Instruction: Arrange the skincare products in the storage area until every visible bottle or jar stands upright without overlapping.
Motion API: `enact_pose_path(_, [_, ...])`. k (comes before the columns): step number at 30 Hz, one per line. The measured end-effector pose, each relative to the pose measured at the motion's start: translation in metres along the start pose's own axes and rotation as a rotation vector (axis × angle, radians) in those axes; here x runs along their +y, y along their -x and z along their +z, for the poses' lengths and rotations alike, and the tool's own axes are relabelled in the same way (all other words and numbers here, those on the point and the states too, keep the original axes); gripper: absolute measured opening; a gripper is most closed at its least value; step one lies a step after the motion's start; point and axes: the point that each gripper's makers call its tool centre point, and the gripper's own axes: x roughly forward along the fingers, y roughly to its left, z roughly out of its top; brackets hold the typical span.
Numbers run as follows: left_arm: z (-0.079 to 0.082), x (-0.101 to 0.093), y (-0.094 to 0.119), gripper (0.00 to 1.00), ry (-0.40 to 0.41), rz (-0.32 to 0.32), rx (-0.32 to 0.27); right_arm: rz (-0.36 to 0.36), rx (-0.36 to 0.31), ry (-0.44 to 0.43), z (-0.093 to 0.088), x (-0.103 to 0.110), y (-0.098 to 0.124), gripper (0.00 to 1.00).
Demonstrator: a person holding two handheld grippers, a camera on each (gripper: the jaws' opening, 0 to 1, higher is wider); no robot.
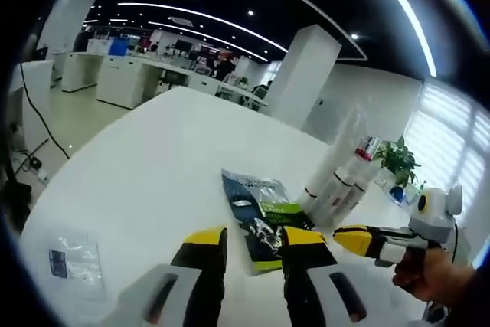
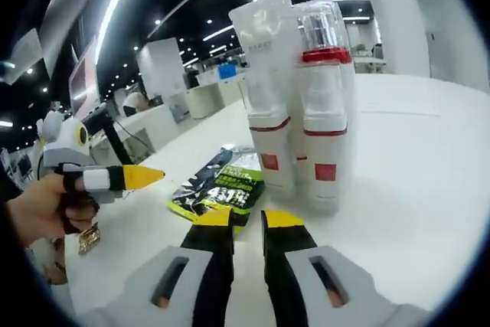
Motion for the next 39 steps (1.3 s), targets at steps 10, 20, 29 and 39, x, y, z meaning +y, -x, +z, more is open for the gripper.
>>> enact_pose_path(10, [-0.022,-0.039,0.073,0.30,-0.015,-0.063,-0.077,0.119,-0.025,0.059,-0.002,0.059,0.013,0.13])
enact_pose_path(20, [-0.063,-0.009,0.158,0.35,-0.094,0.049,-0.121,0.358,0.032,0.206,-0.024,0.146,0.018,0.17])
enact_pose_path(29, [-0.086,0.007,0.202,0.54,-0.218,0.143,-0.165,0.591,0.154,0.338,-0.053,0.231,0.009,0.37])
enact_pose_path(39, [-0.099,0.036,0.224,0.57,-0.186,0.235,-0.165,0.640,0.294,0.569,-0.077,0.268,-0.012,0.51])
